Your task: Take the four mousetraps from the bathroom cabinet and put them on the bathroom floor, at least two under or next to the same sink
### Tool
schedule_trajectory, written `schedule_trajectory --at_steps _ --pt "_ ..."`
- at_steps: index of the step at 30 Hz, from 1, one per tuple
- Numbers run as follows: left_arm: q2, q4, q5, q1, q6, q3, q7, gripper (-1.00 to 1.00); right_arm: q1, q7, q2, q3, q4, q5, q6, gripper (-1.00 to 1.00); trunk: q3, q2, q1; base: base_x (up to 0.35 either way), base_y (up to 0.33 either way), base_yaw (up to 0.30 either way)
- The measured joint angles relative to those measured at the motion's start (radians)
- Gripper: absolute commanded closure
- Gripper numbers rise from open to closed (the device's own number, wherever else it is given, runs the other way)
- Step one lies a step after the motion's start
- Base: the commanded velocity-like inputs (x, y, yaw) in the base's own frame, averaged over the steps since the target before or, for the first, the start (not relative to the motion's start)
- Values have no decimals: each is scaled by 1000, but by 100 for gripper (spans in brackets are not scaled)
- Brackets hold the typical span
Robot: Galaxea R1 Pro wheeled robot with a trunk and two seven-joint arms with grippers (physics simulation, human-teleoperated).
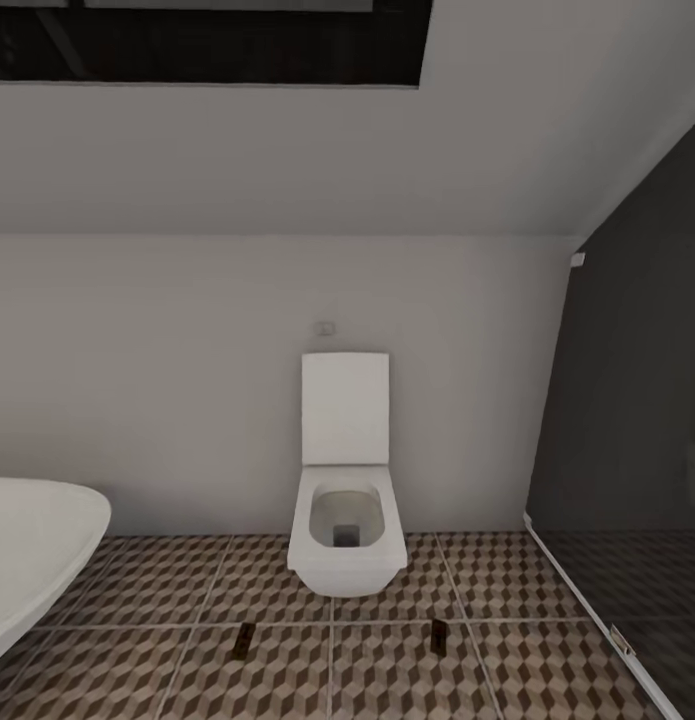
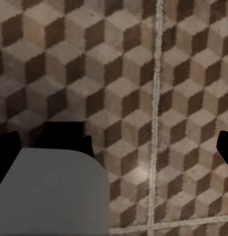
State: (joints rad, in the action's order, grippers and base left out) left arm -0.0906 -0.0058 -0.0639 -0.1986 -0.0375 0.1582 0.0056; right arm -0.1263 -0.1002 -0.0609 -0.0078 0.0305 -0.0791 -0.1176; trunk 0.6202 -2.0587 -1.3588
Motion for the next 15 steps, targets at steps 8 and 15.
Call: schedule_trajectory --at_steps 8,15 --pt "2 0 0 1 -5 0 0 -100 0 -1 1 0 0 0 0 -100 -25 56 31 0 0 0" --pt "3 0 0 1 -6 0 0 -100 0 -1 1 1 0 0 0 -100 -47 105 58 0 0 0"
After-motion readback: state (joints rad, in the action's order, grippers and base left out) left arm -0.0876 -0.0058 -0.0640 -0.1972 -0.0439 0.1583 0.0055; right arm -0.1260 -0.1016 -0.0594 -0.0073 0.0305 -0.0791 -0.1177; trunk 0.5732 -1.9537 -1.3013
